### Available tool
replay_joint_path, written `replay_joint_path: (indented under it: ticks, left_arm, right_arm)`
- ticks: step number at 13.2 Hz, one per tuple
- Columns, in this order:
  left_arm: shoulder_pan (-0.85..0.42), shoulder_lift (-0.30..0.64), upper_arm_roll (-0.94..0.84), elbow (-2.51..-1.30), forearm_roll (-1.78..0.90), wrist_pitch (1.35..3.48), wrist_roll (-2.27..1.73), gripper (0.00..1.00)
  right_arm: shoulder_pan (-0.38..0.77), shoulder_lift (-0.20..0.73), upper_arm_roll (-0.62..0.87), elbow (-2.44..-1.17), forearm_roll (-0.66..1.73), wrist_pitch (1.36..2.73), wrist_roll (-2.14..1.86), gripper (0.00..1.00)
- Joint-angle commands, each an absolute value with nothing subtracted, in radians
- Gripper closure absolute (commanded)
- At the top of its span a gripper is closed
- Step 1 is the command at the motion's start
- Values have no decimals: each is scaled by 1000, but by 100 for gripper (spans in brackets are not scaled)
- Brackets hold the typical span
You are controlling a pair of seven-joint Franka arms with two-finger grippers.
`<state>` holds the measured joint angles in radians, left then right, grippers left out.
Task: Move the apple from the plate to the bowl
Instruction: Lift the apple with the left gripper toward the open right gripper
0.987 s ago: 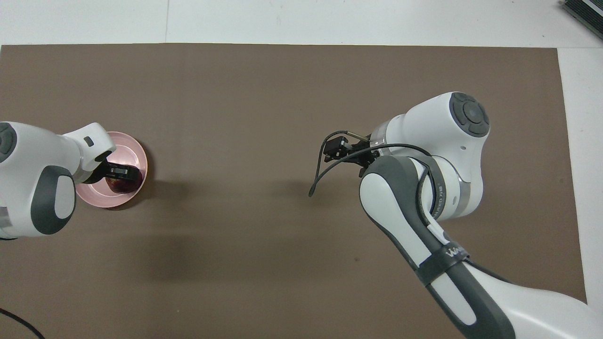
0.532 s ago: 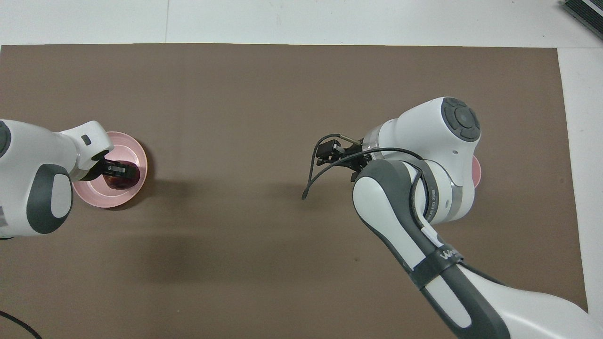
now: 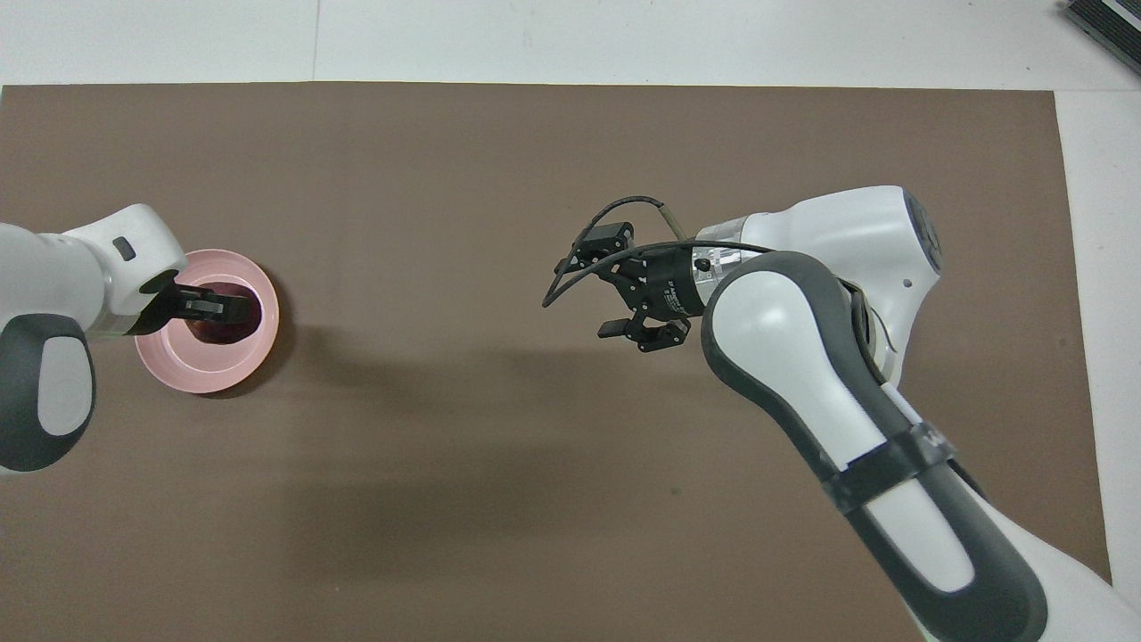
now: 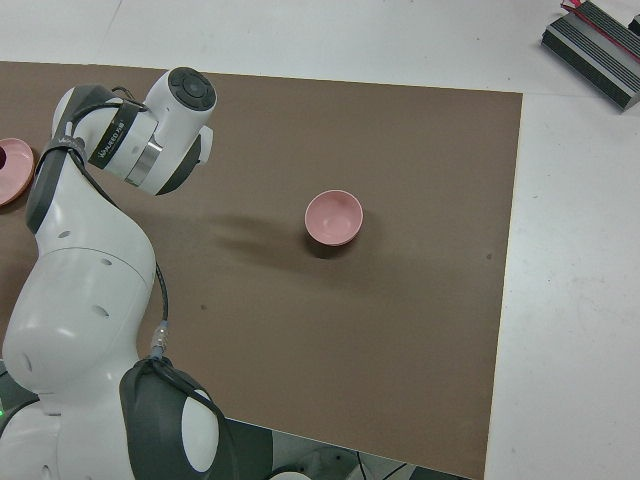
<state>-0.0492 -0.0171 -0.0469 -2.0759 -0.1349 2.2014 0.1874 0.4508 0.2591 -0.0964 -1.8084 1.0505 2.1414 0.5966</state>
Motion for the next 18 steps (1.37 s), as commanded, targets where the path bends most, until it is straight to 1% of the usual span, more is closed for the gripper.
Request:
replay_joint_path:
  ticks: [1, 2, 4, 6, 7, 9, 12, 15, 18]
  left_arm:
    - [-109, -28, -40, -2088, -338, 2213, 166, 100]
    - [-124, -28, -40, -2092, -409, 2245, 166, 100]
    - [-161, -28, -40, -2102, -507, 2314, 166, 100]
    - [-210, -29, -41, -2117, -598, 2419, 166, 100]
    - [-236, -28, -41, -2118, -630, 2456, 164, 100]
    - [-255, -29, -44, -2118, -714, 2459, 164, 100]
    - [-290, -51, -51, -2141, -733, 2462, 164, 100]
    - [-291, -58, -51, -2151, -784, 2468, 167, 100]
    - [-288, -95, -51, -2163, -827, 2460, 176, 100]
  right_arm:
    - [445, 244, -91, -1813, 1207, 2145, 687, 0]
    - [449, 238, -91, -1813, 1251, 2137, 719, 0]
    - [484, 223, -91, -1834, 1247, 2146, 803, 0]
    - [531, 221, -91, -1847, 1241, 2238, 848, 0]
    - [552, 221, -91, -1845, 1239, 2261, 870, 0]
    - [554, 224, -91, -1845, 1239, 2266, 914, 0]
    - [555, 239, -87, -1832, 1256, 2286, 922, 0]
    - [555, 273, -86, -1796, 1278, 2296, 928, 0]
    - [557, 299, -86, -1784, 1318, 2293, 930, 0]
